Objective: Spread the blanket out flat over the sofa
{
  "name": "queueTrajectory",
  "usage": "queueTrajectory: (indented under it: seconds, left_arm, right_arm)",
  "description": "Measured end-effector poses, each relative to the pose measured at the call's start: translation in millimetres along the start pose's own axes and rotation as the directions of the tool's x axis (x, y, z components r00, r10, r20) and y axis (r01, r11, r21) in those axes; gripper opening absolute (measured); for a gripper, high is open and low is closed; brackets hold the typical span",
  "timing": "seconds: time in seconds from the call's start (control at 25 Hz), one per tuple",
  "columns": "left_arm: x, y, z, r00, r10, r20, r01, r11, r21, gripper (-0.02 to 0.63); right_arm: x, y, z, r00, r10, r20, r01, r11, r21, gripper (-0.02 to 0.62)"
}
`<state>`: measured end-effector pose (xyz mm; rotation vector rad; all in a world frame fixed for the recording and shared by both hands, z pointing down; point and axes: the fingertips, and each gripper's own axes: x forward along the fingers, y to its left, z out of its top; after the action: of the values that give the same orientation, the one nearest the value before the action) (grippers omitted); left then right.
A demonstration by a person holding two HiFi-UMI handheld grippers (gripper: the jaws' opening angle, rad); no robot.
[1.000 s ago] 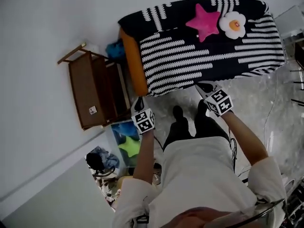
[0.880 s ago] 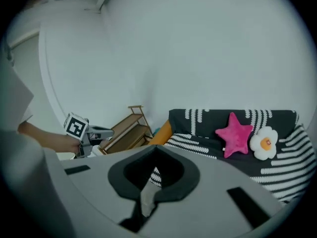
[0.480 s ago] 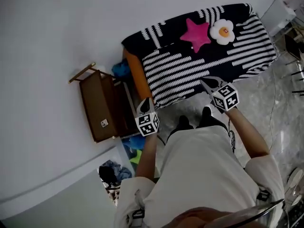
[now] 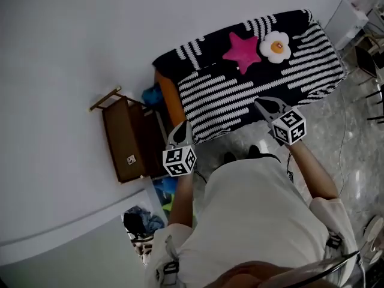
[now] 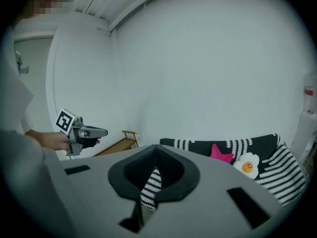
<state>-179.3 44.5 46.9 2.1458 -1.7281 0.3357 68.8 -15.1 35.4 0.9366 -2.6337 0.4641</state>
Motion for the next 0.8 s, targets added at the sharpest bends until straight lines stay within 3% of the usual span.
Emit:
queueTrajectory:
  seconds: [0.2,0.44,0.8]
  left_arm:
    - [-2.1,-34.7,30.8,0.998,-0.052,0.046,0.052,0.999,-0.011,0.018]
    - [0.6,-51.3,53.9,0.996,-0.026,0.083,0.028,0.999,-0.018,0.018]
    - [6.8,-44.7,60.8,0.995,0.002,0.101,-0.001,1.0,-0.007,0.018]
  right_arm:
    - [-22.4,-15.4,23.5,0.999,0.031,0.035,-0.031,0.999,-0.009,0.002]
    - [-38.0,-36.6,54.7,0.997,0.028,0.066,-0.018,0.989,-0.147,0.002]
    - [-39.0,-42.2,61.5,0.995,0.051,0.087,-0.035,0.984,-0.174,0.002]
